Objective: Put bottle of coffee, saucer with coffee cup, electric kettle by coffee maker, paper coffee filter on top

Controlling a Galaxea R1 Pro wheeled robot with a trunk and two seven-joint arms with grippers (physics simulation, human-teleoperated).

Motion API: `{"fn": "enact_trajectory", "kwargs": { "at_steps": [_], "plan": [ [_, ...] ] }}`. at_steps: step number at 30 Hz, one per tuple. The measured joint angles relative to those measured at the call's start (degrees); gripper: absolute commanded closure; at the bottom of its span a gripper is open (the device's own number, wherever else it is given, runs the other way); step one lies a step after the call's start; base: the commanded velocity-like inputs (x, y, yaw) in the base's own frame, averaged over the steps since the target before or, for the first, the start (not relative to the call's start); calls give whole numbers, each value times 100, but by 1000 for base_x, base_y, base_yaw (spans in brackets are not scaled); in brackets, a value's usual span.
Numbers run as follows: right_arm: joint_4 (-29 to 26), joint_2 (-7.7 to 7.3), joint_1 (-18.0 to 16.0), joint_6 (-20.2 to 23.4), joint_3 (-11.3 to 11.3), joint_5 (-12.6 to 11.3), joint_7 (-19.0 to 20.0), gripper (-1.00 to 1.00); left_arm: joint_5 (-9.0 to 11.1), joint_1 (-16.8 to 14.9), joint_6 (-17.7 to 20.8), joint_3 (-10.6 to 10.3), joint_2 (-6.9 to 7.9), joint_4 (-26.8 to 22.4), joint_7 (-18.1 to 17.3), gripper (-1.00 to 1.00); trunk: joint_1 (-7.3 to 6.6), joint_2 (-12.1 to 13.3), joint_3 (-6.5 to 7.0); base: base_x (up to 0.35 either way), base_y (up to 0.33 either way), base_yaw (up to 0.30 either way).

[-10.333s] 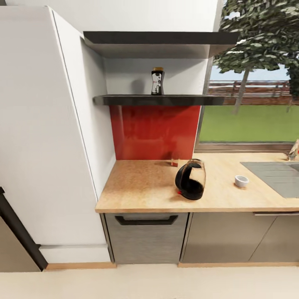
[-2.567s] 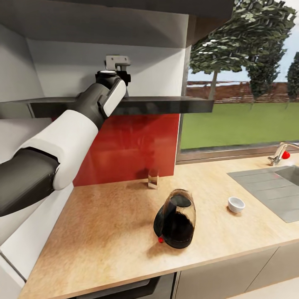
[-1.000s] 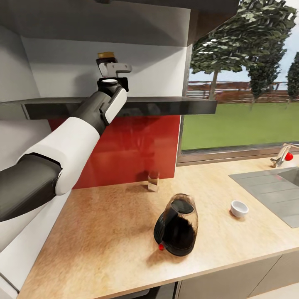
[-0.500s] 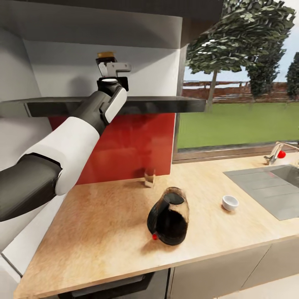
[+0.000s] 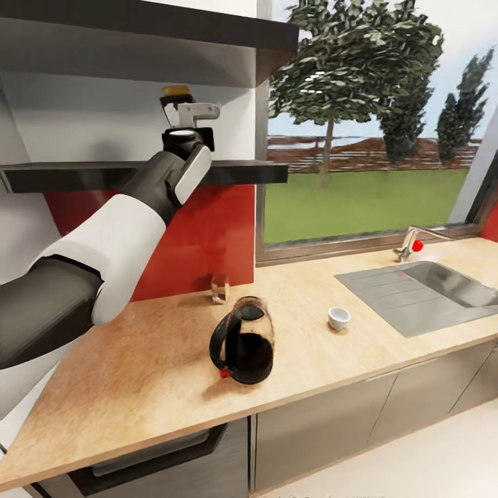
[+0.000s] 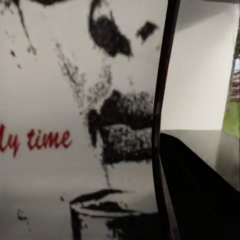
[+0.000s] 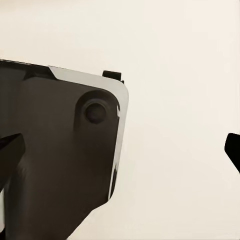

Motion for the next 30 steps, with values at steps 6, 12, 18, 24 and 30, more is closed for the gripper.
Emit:
{"fn": "enact_trajectory", "kwargs": {
  "at_steps": [6,12,18,24,30],
  "plan": [
    [-1,2,0,1,0,0,-6,-100,18,0,0,0,0,0,-7,100,0,0,0,-1,-1,-268],
    [-1,0,0,1,0,0,-7,-100,116,0,1,0,0,3,-14,100,0,0,0,0,0,-268],
    [0,2,0,1,0,0,-8,-100,125,0,1,0,0,8,-22,100,0,0,0,0,0,-268],
    [1,0,0,0,0,0,-8,-100,122,1,2,-5,0,8,-19,100,-1,1,1,0,-186,-268],
    [1,2,0,0,0,0,-9,-100,121,1,2,-5,0,7,-17,100,-1,1,1,0,-268,-268]
  ]
}}
